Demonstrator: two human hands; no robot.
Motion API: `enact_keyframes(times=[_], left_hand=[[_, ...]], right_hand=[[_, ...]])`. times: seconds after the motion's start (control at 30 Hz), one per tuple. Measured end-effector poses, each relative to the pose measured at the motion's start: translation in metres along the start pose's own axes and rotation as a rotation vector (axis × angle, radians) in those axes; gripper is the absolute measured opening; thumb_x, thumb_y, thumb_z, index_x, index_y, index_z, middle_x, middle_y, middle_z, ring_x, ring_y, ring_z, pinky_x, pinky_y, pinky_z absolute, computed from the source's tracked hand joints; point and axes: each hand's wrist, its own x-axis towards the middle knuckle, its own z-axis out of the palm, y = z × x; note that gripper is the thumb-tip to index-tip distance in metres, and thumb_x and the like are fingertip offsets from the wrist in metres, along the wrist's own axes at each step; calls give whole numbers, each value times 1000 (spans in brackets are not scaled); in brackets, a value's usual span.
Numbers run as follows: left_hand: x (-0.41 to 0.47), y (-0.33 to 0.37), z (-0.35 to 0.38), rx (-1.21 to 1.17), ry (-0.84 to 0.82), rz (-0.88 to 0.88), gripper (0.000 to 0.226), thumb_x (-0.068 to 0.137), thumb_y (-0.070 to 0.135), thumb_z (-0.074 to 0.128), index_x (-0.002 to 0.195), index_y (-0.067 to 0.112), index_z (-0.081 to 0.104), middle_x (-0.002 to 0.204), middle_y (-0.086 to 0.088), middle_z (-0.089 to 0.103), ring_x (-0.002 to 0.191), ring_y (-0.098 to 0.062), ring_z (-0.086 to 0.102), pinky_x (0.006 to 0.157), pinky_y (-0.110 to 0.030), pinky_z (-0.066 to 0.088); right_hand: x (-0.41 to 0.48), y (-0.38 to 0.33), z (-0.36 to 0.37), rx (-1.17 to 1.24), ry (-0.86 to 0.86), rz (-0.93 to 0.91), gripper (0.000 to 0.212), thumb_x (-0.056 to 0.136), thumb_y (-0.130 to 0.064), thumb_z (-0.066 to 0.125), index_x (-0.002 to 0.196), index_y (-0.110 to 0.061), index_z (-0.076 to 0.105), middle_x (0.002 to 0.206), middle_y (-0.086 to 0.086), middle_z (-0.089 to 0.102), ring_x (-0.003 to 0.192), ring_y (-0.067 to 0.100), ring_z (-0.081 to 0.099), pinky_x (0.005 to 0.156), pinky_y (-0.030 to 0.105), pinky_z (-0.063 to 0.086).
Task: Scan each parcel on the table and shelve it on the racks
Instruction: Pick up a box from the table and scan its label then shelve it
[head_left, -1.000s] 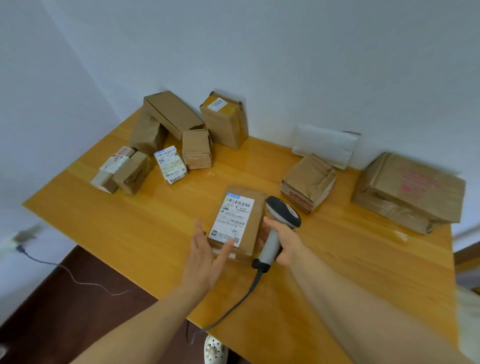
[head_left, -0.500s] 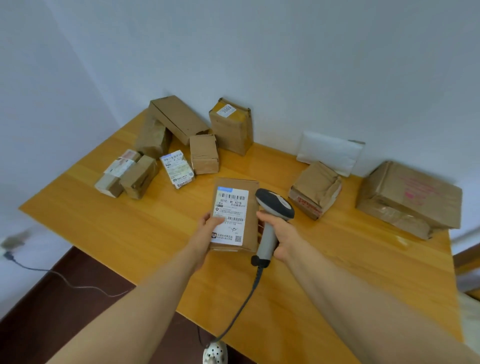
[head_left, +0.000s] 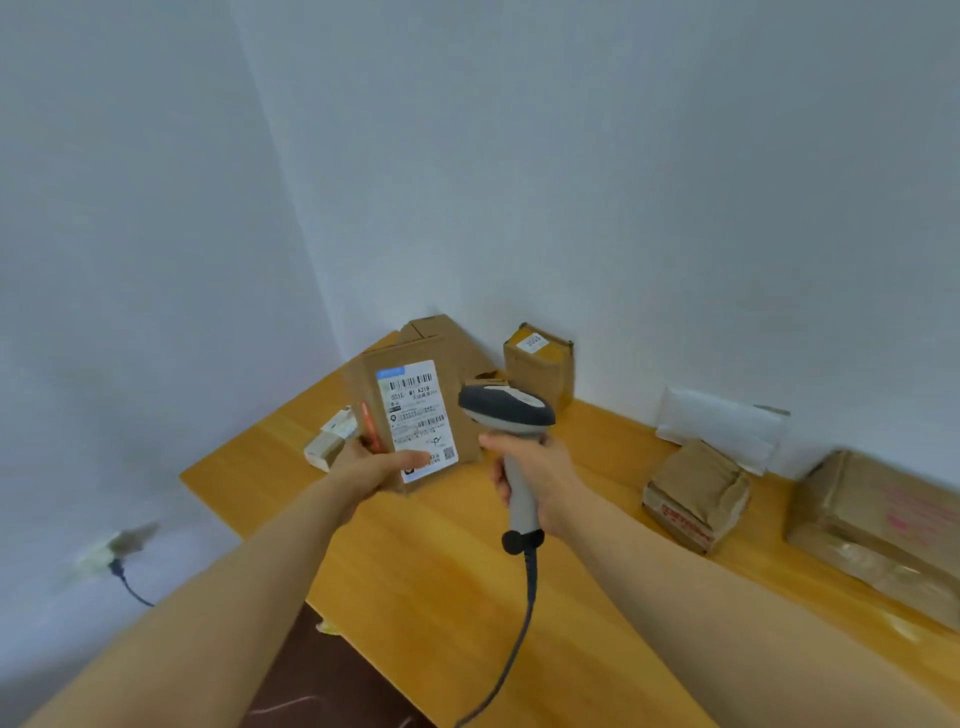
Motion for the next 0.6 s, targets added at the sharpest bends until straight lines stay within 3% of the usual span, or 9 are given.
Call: enact_keyframes(times=[0.1,0.3,0.6], left_hand=[[3,0,-15,31,51,19,35,73,9,81,98,19,59,102,0,68,87,-15,64,65,-23,50],[12,-8,-41,69,112,2,61,59,19,91,111,15,60,109,-3,70,95,-22,68,80,-37,58],[13,-15,-58,60,109,-5,67,58,18,91,117,13,61,108,-6,70,94,-25,69,76,-41,60]], right_hand=[[-9,-5,13,-84,-141,-50,15,79,-5,72,72,-8,59,53,5,54,42,16,42,44,23,39],[-17,-10,28,-172,-170,-67,22,79,-2,73,67,-9,56,49,4,51,40,14,41,46,24,40],[-19,-13,40,-175,-150,-59,24,79,-1,72,65,-8,54,48,4,50,38,14,41,44,22,40]])
